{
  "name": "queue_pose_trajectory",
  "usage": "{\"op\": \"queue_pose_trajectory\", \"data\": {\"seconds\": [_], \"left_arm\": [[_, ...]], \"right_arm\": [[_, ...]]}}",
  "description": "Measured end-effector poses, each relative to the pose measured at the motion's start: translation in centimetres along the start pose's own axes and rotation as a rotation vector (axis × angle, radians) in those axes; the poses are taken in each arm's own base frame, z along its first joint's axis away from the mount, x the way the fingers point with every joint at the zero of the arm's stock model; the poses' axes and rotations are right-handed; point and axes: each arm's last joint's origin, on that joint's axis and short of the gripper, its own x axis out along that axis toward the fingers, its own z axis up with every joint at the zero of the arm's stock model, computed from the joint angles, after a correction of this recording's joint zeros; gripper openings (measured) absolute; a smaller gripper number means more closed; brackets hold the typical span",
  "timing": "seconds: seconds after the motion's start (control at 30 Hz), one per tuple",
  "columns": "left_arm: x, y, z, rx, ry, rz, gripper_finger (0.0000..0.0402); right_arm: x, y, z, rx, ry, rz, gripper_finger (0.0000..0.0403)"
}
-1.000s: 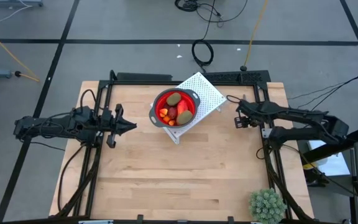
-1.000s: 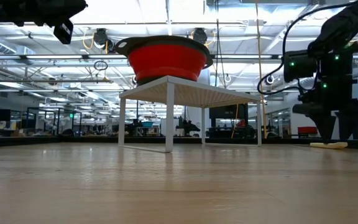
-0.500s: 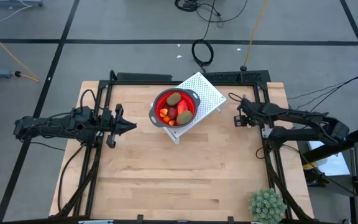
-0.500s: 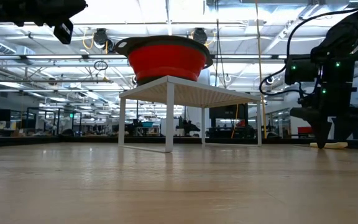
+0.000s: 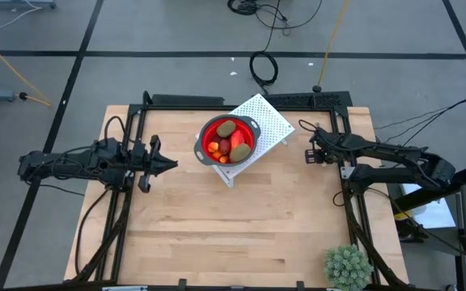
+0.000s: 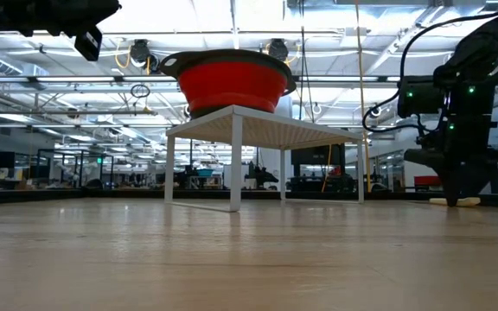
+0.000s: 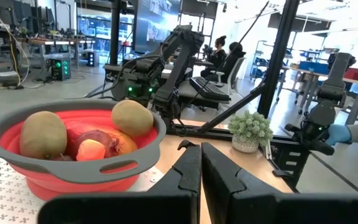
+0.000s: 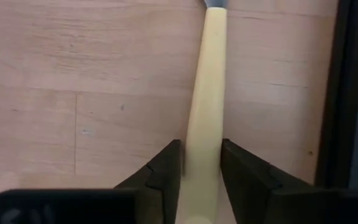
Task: Pick & Place Fruit
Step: Put the yellow table knife on the shelf
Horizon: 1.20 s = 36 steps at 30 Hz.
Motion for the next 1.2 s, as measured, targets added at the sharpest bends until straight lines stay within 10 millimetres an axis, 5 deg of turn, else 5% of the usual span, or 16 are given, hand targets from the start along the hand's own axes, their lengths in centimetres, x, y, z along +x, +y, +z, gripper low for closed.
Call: {"op": "queue_pose_trajectory", "data": {"seconds": [0.2, 0.47, 1.2], "left_arm": [[0.0, 0.0, 0.0, 0.017, 0.001, -0.001, 0.001], [0.0, 0.0, 0.0, 0.027, 0.001, -0.002, 0.001], [0.0, 0.0, 0.0, 0.048, 0.001, -0.002, 0.001]], "right_arm": [[0.0, 0.0, 0.0, 0.001, 0.005, 0.001, 0.007], [-0.5, 0.0, 0.1, 0.01, 0.022, -0.018, 0.0072], [-6.6, 1.7, 3.0, -0.058, -0.011, -0.014, 0.0069]]}}
